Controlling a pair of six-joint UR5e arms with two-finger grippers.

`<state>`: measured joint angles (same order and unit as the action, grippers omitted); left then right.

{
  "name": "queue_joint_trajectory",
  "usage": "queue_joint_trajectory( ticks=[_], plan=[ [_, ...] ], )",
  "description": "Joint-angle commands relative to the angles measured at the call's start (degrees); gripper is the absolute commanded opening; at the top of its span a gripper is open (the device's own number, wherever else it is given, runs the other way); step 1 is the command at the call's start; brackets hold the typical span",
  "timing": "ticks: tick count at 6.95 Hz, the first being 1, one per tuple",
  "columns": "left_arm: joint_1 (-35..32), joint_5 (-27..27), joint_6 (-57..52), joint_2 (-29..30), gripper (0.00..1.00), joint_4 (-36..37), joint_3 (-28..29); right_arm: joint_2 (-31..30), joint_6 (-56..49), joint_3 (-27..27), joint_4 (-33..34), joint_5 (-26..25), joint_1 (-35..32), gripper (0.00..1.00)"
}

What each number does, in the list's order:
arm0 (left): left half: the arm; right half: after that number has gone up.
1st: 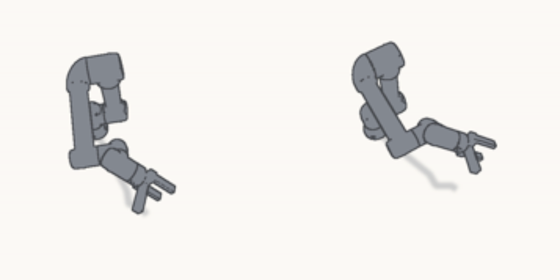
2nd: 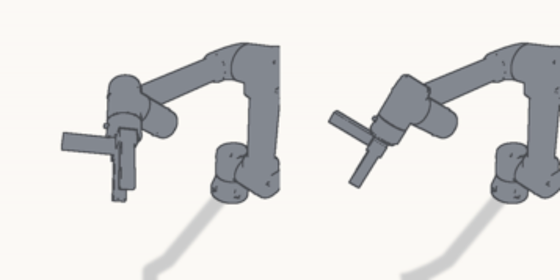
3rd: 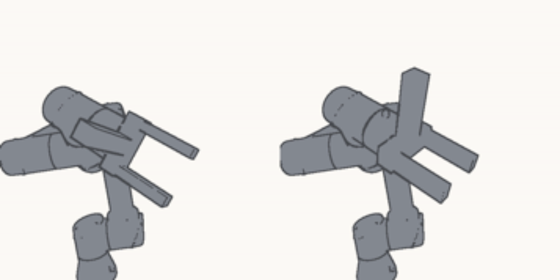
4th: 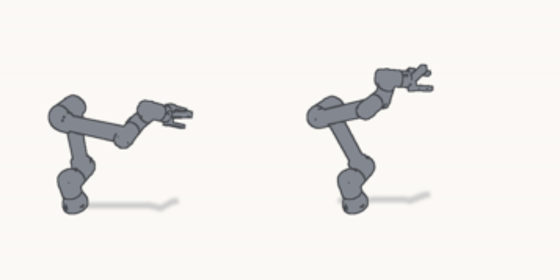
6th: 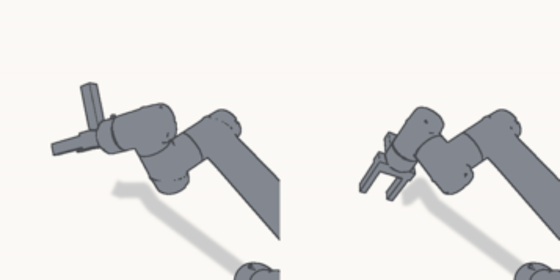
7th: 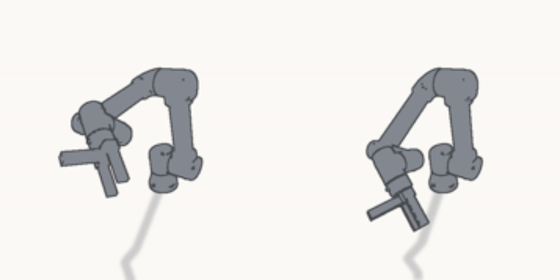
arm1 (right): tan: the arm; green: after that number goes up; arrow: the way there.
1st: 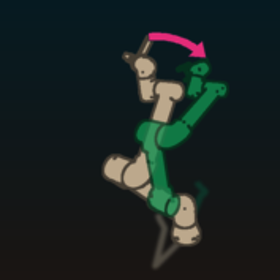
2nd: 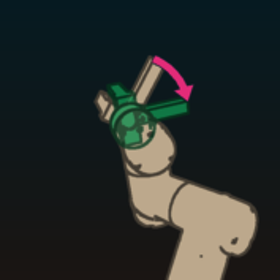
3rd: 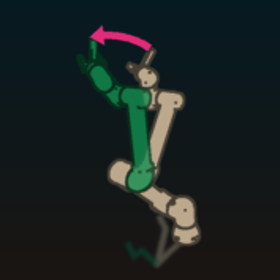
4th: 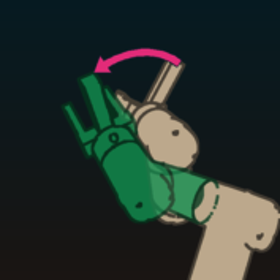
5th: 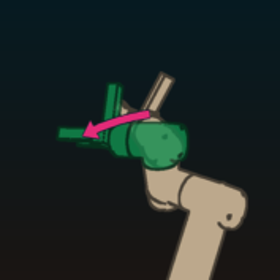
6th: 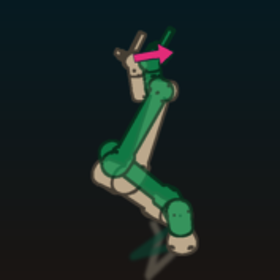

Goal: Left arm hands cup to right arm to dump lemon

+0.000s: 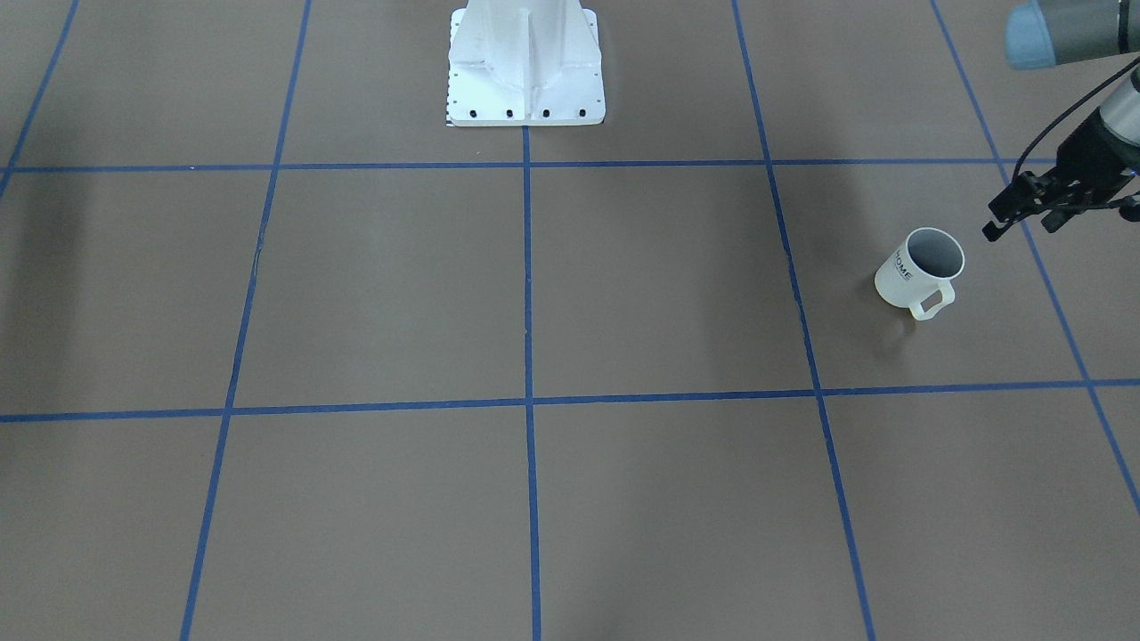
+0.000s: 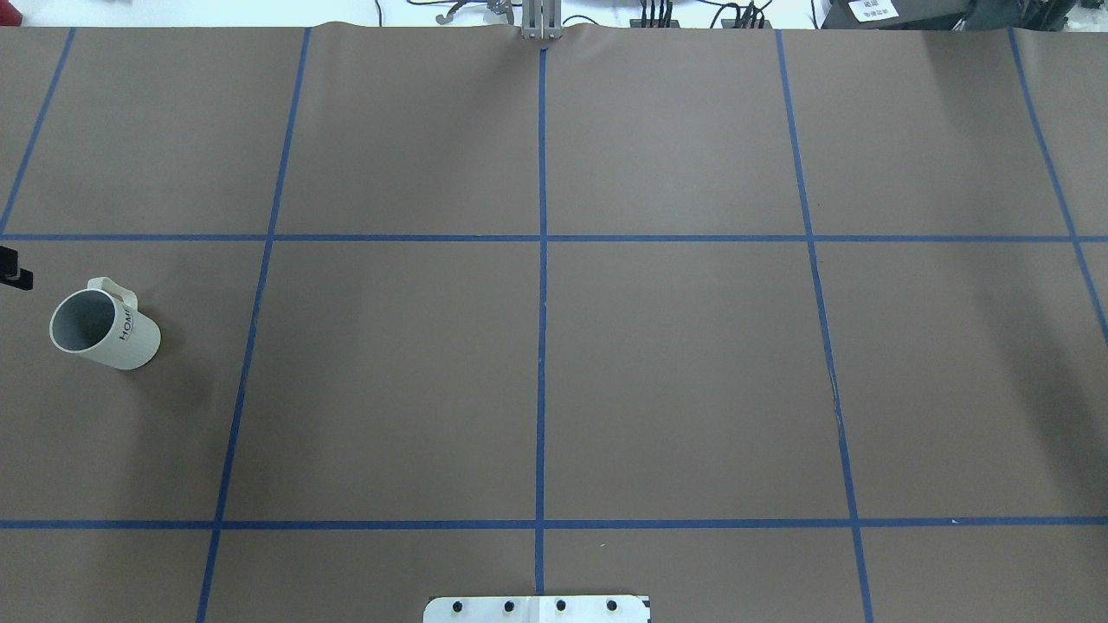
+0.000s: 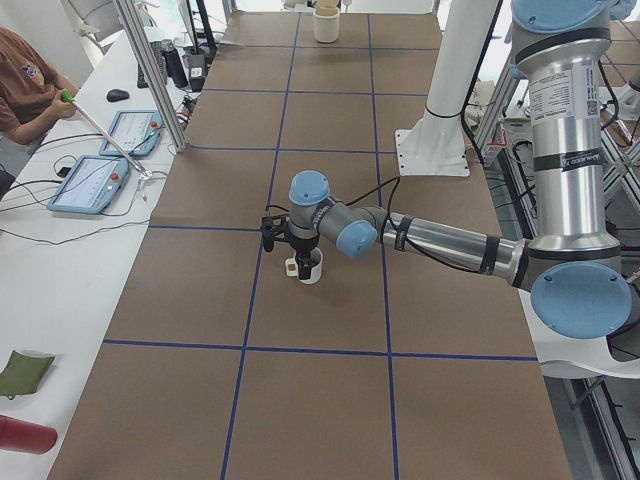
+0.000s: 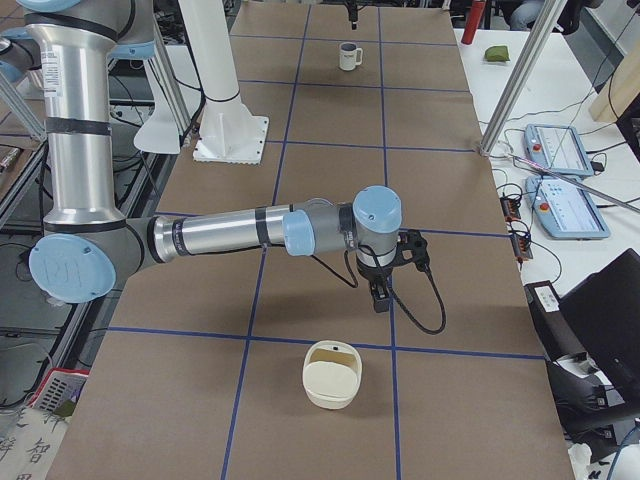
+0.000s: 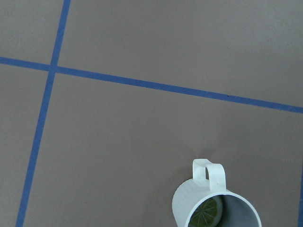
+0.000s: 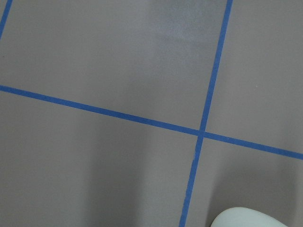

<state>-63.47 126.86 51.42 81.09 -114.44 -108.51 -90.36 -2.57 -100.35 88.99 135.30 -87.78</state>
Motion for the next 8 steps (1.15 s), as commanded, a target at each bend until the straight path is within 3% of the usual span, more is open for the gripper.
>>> queue_joint_trajectory(
  ticks=[1,4,7,8],
  plan=[
    [4.7,-3.5,4.0,-0.4,1.0,-2.3,0.6,0.0,0.0,0.0,0.0,1.1,0.0,1.0],
    [6.6,-3.7,3.7,1.1,1.0,-2.5,3.8,0.0,-0.1,-0.5,-0.1,2.4,0.0,1.0],
    [7.6,-3.7,3.4,3.4,0.92,-2.7,7.2,0.0,-0.1,-0.5,-0.1,2.7,0.0,1.0],
    [7.6,-3.6,3.5,3.5,0.67,-2.6,7.3,0.0,-0.1,-0.6,-0.1,3.0,0.0,1.0]
  ],
)
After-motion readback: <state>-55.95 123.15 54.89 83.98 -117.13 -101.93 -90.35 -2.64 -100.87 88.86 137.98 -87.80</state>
